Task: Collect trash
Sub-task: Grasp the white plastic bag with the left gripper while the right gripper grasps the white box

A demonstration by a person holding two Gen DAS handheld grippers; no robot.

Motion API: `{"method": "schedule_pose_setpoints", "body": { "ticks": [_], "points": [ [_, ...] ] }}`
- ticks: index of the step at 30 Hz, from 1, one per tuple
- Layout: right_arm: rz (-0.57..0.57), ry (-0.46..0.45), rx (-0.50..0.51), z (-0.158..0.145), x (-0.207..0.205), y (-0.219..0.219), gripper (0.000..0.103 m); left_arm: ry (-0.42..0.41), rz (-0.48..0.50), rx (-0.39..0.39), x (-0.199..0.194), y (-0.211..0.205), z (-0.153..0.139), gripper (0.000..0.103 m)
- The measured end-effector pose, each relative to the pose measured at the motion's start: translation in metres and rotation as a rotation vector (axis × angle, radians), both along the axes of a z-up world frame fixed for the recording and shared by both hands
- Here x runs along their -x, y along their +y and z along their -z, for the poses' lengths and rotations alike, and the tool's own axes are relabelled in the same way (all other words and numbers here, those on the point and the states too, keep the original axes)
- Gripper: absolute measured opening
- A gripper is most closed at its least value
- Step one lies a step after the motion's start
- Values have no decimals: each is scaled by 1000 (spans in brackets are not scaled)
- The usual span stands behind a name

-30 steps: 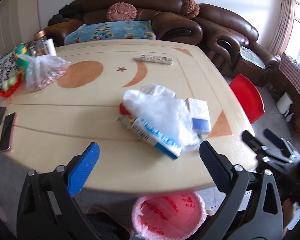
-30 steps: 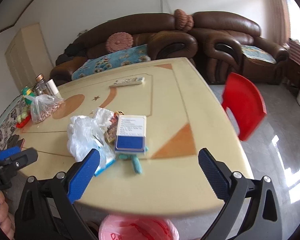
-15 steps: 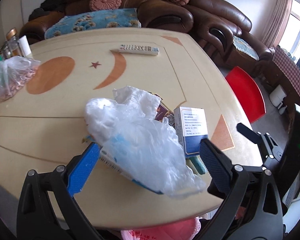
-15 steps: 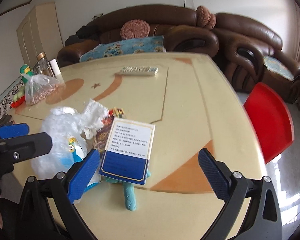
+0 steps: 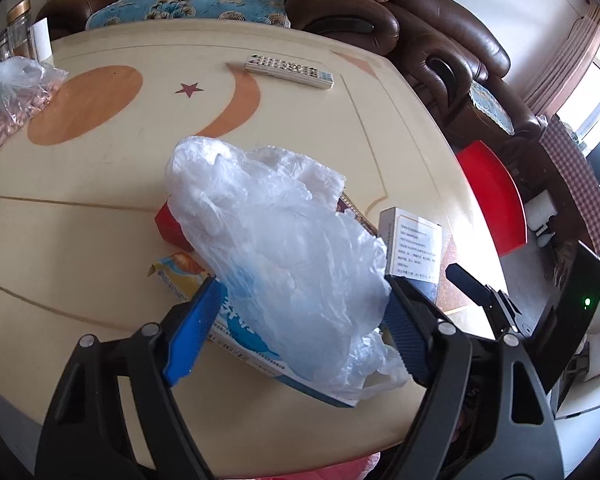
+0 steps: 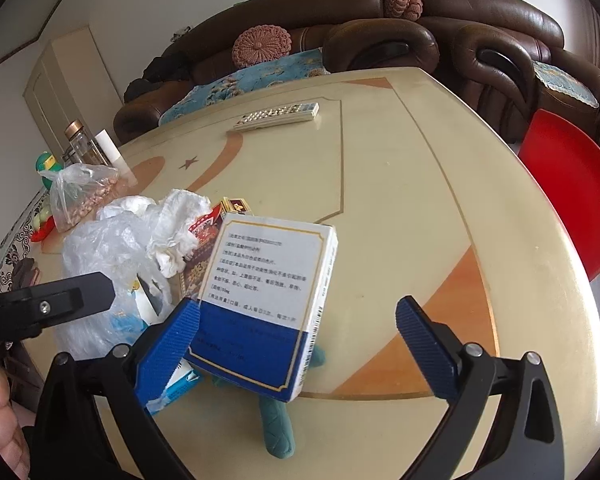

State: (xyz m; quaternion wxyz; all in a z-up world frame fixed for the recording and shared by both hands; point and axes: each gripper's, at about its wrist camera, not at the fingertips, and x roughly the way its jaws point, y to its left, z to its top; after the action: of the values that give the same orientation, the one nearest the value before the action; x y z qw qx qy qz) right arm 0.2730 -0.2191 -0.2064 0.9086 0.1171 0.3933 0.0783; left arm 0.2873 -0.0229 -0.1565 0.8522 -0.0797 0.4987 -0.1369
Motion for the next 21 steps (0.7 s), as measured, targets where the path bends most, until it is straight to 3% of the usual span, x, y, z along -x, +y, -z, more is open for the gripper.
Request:
{"method": "schedule_pose_setpoints", "body": {
  "ticks": [5,9,11,17,21],
  "points": [
    [-4,14,-29,4,1,4,96,-2,-14,43,-2,6,1,81],
    [29,23,-57,11,-1,-2,95,8,-40,29,-7,9,4,84],
    [40,29,-78,13,-2,-5,89,29,-41,38,-9,9,8,83],
    [42,30,-113,16,-4,-7,73,49,-57,61,-14,16,13,74],
    [46,31,-117,17,-4,-8,72,75,-77,57,-18,22,21,63]
  ]
}}
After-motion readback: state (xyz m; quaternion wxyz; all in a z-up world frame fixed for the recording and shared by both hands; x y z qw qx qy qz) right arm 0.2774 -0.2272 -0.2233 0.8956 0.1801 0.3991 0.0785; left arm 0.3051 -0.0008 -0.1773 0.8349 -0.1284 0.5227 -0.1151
